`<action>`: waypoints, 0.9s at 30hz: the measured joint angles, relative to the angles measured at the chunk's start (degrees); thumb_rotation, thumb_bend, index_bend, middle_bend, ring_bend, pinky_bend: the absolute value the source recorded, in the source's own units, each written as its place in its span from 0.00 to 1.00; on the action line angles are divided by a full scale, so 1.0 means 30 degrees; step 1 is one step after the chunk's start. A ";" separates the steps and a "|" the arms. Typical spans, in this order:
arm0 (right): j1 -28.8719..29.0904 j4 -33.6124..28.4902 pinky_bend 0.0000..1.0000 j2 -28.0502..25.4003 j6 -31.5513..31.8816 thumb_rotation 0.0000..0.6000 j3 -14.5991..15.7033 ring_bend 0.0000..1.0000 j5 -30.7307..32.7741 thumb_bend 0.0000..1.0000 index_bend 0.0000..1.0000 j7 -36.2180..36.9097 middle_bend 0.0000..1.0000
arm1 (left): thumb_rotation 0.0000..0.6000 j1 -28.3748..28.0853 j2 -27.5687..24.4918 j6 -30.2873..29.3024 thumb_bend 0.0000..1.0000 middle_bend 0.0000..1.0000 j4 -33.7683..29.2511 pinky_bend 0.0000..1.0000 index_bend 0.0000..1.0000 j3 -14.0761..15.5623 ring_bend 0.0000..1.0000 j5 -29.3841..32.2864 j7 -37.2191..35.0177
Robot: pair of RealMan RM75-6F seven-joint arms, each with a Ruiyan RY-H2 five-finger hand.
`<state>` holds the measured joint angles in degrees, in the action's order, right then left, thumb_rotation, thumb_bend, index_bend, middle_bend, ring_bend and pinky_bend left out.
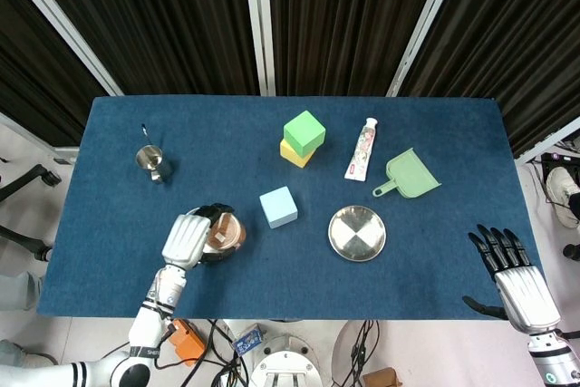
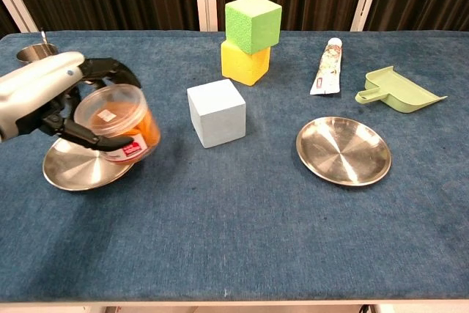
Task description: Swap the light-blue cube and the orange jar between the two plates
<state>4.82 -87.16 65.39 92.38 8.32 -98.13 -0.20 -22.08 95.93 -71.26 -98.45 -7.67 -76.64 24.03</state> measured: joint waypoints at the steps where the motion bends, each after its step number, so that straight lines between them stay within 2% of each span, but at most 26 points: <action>1: -0.0023 -0.0001 0.00 -0.0012 -0.0016 0.87 -0.0033 0.00 -0.0018 0.20 0.00 0.0022 0.00 | 1.00 -0.0097 0.0130 0.0014 0.35 0.54 -0.0199 0.66 0.53 0.0074 0.56 -0.0110 0.0267; 6: -0.0083 -0.0005 0.00 -0.0101 -0.0244 0.87 -0.0175 0.00 -0.0072 0.20 0.00 0.0158 0.00 | 1.00 -0.0881 0.1688 0.0658 0.34 0.53 -0.0615 0.66 0.53 0.0430 0.56 -0.0238 0.1960; 11: -0.0123 -0.0011 0.00 -0.0229 -0.0433 0.87 -0.0316 0.00 -0.0045 0.20 0.00 0.0452 0.00 | 1.00 -0.1733 0.3933 0.1413 0.29 0.51 0.0125 0.64 0.51 0.0530 0.53 0.0056 0.3309; 12: -0.0136 -0.0012 0.00 -0.0267 -0.0467 0.87 -0.0344 0.00 -0.0043 0.20 0.00 0.0532 0.00 | 1.00 -0.1942 0.4492 0.1566 0.26 0.48 0.0514 0.61 0.48 0.0519 0.50 0.0142 0.3570; 15: -0.0173 0.0000 0.00 -0.0354 -0.0554 0.87 -0.0414 0.00 -0.0039 0.20 0.00 0.0746 0.00 | 1.00 -0.2493 0.5562 0.1969 0.13 0.31 0.1551 0.47 0.31 0.0464 0.32 0.0254 0.3887; 17: -0.0197 0.0014 0.00 -0.0397 -0.0606 0.87 -0.0463 0.00 -0.0035 0.20 0.00 0.0857 0.00 | 1.00 -0.2784 0.5825 0.2288 0.06 0.18 0.1898 0.35 0.19 0.0455 0.17 0.0296 0.3911; 19: -0.0227 0.0035 0.00 -0.0430 -0.0660 0.87 -0.0524 0.00 -0.0032 0.20 0.00 0.0928 0.00 | 1.00 -0.2968 0.5803 0.2485 0.01 0.12 0.1833 0.28 0.13 0.0478 0.09 0.0270 0.3889; 23: -0.0261 -0.0007 0.00 -0.0469 -0.0771 0.87 -0.0603 0.00 -0.0043 0.20 0.00 0.0965 0.00 | 1.00 -0.3117 0.5687 0.2466 0.00 0.10 0.1479 0.24 0.11 0.0526 0.06 -0.0316 0.3059; 27: -0.0341 -0.0010 0.00 -0.0488 -0.0769 0.87 -0.0640 0.00 -0.0184 0.20 0.00 0.0960 0.00 | 0.96 -0.3234 0.5496 0.2231 0.00 0.10 0.0858 0.19 0.11 0.0376 0.05 -0.1135 0.1264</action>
<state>3.80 -87.19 63.93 90.08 6.40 -98.68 2.68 -31.79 112.42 -64.56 -95.88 -6.54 -80.05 27.82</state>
